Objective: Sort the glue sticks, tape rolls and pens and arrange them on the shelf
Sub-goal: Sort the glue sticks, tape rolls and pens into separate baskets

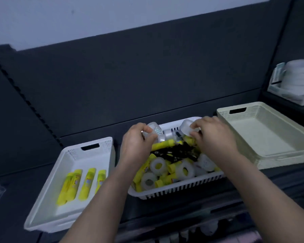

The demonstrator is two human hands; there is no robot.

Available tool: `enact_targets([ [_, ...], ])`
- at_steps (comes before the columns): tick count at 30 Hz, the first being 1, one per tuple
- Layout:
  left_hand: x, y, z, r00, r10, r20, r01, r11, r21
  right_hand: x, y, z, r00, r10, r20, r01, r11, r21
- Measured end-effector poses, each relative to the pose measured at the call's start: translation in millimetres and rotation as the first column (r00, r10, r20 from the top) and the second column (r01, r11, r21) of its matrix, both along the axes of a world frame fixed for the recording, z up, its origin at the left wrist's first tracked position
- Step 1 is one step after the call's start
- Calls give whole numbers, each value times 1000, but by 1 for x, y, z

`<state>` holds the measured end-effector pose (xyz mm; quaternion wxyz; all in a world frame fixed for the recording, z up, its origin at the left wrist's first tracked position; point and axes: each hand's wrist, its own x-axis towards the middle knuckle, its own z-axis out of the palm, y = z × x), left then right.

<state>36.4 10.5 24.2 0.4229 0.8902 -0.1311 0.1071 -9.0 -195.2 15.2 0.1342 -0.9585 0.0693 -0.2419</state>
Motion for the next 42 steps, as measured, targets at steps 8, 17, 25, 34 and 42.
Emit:
enact_targets([
  [8, -16, -144, -2, 935, -353, -39, 355, 927, 122, -42, -137, -11, 882, -421, -213, 367, 896, -252],
  [17, -16, -276, -20, 911, -390, -136, 412, 845, 340, -38, -227, -29, 760, -299, -577, 253, 954, -162],
  [25, 7, -336, -53, 946, -300, -120, 292, 640, 711, -48, -271, -28, 930, -161, -330, 130, 985, -115],
  [34, -1, -282, -18, 987, -163, 5, 139, 852, 505, -14, -225, -19, 987, 57, -151, -69, 995, -74],
  [42, -1, -128, -4, 972, 233, -21, -195, 858, 476, 15, -114, -15, 925, 353, -142, -361, 932, -31],
])
